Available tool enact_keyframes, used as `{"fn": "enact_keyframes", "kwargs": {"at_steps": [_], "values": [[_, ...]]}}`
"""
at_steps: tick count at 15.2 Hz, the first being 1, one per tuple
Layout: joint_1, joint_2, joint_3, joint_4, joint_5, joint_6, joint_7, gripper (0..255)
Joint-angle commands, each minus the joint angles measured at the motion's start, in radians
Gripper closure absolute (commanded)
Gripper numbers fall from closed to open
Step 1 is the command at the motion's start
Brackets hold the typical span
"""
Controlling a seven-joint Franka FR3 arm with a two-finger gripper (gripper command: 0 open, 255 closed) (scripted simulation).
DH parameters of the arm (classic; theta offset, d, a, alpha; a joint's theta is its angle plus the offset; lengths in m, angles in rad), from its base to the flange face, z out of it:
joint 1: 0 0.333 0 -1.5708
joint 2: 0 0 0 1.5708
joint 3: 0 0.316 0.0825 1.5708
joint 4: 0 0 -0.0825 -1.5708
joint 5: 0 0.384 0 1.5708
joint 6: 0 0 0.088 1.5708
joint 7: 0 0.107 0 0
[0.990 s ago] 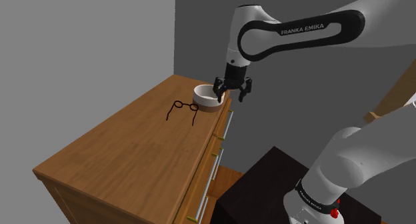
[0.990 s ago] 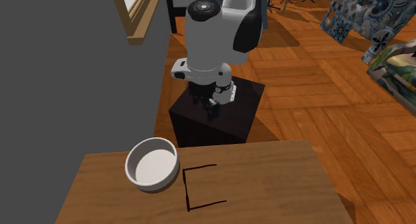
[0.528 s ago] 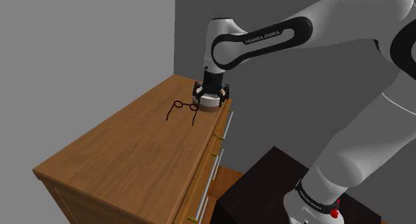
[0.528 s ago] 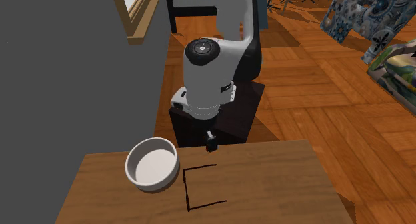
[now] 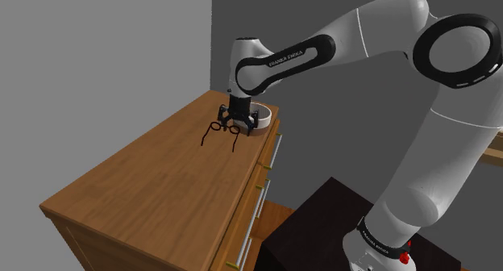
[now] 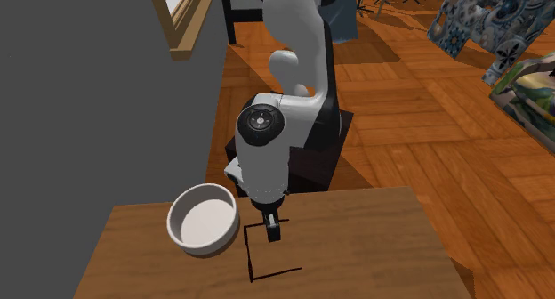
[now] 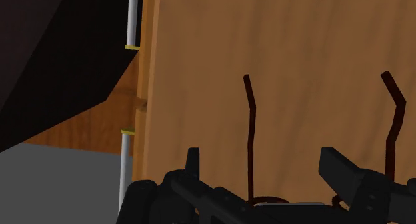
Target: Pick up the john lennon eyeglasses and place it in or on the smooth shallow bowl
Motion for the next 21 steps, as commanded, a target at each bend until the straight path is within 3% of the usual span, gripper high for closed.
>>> {"fn": "enact_keyframes", "kwargs": {"at_steps": [1,5,13,14,21], "values": [[-0.001,0.017,-0.003,-0.01,-0.006,0.027,0.004,0],[0.001,0.041,-0.004,-0.032,-0.016,0.071,0.011,0],[0.001,0.041,-0.004,-0.032,-0.015,0.071,0.011,0],[0.001,0.041,-0.004,-0.032,-0.015,0.071,0.011,255],[0.001,0.041,-0.004,-0.032,-0.015,0.071,0.011,255]]}}
